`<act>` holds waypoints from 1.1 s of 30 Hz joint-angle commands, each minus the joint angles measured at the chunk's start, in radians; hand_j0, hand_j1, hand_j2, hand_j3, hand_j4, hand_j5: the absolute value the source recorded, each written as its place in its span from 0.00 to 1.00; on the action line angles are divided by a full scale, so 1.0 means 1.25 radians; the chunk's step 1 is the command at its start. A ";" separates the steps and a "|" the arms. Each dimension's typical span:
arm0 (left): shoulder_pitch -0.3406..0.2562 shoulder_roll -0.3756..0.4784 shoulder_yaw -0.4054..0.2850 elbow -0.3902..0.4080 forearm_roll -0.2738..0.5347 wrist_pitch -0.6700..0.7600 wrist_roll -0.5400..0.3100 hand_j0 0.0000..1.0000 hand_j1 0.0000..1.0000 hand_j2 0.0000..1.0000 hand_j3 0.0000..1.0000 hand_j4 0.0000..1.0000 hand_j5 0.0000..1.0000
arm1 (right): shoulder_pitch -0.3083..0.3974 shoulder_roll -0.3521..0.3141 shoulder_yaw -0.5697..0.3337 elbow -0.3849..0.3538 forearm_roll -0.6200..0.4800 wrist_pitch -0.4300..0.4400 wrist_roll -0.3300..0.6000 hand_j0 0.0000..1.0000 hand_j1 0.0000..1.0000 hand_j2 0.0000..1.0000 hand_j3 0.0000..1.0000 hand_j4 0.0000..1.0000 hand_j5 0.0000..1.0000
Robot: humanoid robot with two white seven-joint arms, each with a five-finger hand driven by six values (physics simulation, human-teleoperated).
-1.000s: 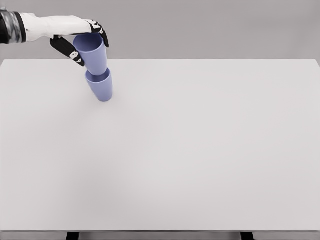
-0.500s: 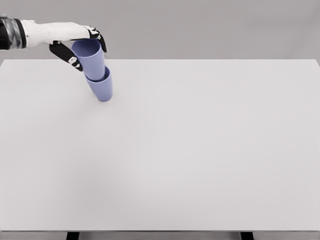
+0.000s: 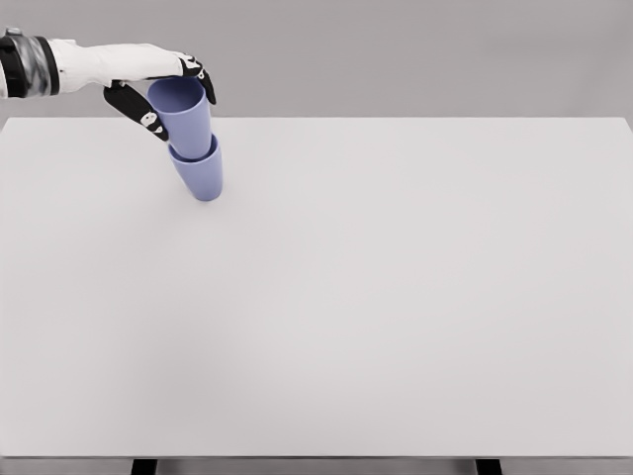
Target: Place the right cup on the left cup with left arm
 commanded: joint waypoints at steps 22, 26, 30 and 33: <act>0.017 0.000 0.007 -0.002 0.002 0.002 0.029 1.00 1.00 1.00 1.00 1.00 1.00 | 0.000 0.000 0.000 0.000 0.001 0.000 0.000 1.00 1.00 1.00 1.00 1.00 1.00; 0.011 0.098 0.052 -0.172 0.016 0.002 0.029 1.00 1.00 1.00 1.00 1.00 1.00 | 0.000 0.000 0.000 0.000 0.001 0.000 0.000 1.00 1.00 1.00 1.00 1.00 1.00; 0.022 0.304 0.092 -0.447 0.105 0.002 0.026 1.00 1.00 1.00 1.00 1.00 1.00 | 0.000 0.000 0.000 0.000 0.001 0.000 0.000 1.00 1.00 1.00 1.00 1.00 1.00; 0.174 0.432 0.195 -0.678 0.160 0.002 0.026 1.00 1.00 1.00 1.00 1.00 1.00 | 0.000 0.000 0.000 0.000 0.001 0.000 0.000 1.00 1.00 1.00 1.00 1.00 1.00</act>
